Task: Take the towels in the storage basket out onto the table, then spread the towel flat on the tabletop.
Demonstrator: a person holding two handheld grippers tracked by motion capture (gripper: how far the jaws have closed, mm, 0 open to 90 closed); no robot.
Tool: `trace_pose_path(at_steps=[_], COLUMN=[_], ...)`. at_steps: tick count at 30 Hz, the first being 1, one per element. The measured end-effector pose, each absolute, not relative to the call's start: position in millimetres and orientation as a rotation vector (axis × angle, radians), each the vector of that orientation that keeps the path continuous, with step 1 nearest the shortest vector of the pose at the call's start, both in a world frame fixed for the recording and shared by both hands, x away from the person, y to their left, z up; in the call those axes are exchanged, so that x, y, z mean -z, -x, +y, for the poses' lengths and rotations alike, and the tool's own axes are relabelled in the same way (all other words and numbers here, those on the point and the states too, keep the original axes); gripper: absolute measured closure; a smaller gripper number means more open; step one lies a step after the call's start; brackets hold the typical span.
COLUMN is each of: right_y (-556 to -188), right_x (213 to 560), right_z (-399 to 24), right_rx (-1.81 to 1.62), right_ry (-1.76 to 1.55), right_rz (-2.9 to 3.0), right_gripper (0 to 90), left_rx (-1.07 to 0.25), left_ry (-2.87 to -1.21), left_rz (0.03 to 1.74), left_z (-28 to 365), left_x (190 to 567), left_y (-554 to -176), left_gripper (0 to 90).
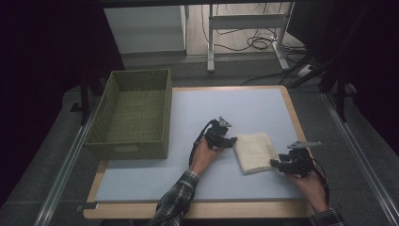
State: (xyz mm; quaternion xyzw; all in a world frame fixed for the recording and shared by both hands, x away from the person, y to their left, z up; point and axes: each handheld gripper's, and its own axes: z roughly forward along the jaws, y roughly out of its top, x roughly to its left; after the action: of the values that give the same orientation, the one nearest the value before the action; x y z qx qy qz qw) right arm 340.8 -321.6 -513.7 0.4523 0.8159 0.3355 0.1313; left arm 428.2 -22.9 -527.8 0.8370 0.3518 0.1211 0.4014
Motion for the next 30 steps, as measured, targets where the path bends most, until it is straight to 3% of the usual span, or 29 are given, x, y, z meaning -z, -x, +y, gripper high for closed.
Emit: trace_pose_path(at_steps=[2, 7, 10, 14, 16, 18, 20, 22, 30], right_y=[-341, -340, -341, -340, -338, -337, -337, -337, -333], right_x=[514, 513, 514, 514, 513, 512, 511, 511, 501], right_z=[-321, -317, -318, -318, -317, -316, -316, -317, -316], right_rx=[-0.973, -0.991, -1.025, -1.041, -1.04, -1.036, -1.049, -1.057, -1.094], right_ry=[-1.315, -1.332, -1.349, -1.354, -1.352, -1.347, -1.345, -1.344, -1.304], right_rz=[2.368, 2.398, 2.418, 2.433, 2.438, 2.439, 2.435, 2.433, 2.427], right_gripper=[52.0, 73.8, 79.2, 81.8, 82.2, 82.3, 82.2, 82.2, 82.2], left_rx=[-0.283, -0.236, -0.217, -0.189, -0.168, -0.129, -0.102, -0.105, -0.148], left_ry=[-2.092, -2.09, -2.123, -2.121, -2.131, -2.151, -2.153, -2.176, -2.176], left_rz=[0.896, 0.898, 0.904, 0.91, 0.892, 0.873, 0.859, 0.835, 0.819], left_z=[-22, -25, -29, -29, -29, -31, -32, -34, -32], left_x=[525, 524, 529, 533, 532, 530, 530, 528, 520], left_y=[-429, -433, -434, -435, -435, -434, -433, -431, -428], left_gripper=[45.1, 44.5, 44.6, 45.7, 51.2, 60.2, 75.1, 81.8, 84.9])
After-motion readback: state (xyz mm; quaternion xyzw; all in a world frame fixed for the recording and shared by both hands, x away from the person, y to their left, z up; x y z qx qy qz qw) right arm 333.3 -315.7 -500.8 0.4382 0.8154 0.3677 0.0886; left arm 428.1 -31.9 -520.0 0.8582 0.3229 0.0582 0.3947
